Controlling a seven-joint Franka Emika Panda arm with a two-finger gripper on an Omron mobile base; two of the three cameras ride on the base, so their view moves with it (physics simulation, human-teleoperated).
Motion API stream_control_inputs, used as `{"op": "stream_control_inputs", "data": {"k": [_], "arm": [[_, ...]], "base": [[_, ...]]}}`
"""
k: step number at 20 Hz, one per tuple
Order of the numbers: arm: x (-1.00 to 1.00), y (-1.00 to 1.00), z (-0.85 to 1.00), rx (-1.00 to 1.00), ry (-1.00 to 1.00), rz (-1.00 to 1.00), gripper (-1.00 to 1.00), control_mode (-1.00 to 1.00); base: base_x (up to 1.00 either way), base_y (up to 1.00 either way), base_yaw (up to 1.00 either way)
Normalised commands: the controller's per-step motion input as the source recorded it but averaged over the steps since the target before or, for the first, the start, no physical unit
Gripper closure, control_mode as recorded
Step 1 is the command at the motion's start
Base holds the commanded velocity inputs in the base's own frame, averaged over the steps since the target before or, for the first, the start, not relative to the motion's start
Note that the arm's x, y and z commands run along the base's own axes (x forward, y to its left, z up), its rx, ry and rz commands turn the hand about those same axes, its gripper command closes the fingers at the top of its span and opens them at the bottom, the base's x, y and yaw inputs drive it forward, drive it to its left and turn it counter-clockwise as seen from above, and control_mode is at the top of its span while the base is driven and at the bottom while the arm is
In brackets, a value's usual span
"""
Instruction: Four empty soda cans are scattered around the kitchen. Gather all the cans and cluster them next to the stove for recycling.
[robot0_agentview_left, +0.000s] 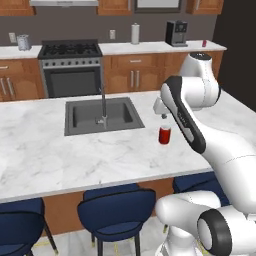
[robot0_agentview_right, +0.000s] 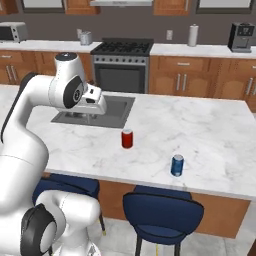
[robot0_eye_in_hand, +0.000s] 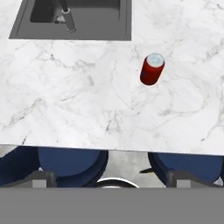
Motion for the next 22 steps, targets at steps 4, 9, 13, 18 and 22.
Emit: {"op": "stream_control_inputs", "data": {"k": [4, 9, 13, 18, 22], "arm": [[0.0, 0.0, 0.0, 0.0, 0.0, 0.0, -1.0, 1.0], [0.0, 0.0, 0.0, 0.0, 0.0, 0.0, -1.0, 1.0], [0.0, 0.0, 0.0, 0.0, 0.0, 0.0, -1.0, 1.0], [0.0, 0.0, 0.0, 0.0, 0.0, 0.0, -1.0, 1.0], [0.12, -0.06, 0.0, 0.0, 0.03, 0.0, -1.0, -1.0]], "base": [[0.47, -0.41, -0.02], [0.27, -0.33, -0.01], [0.22, -0.34, -0.01], [0.03, -0.09, -0.03], [0.0, 0.0, 0.0]]}}
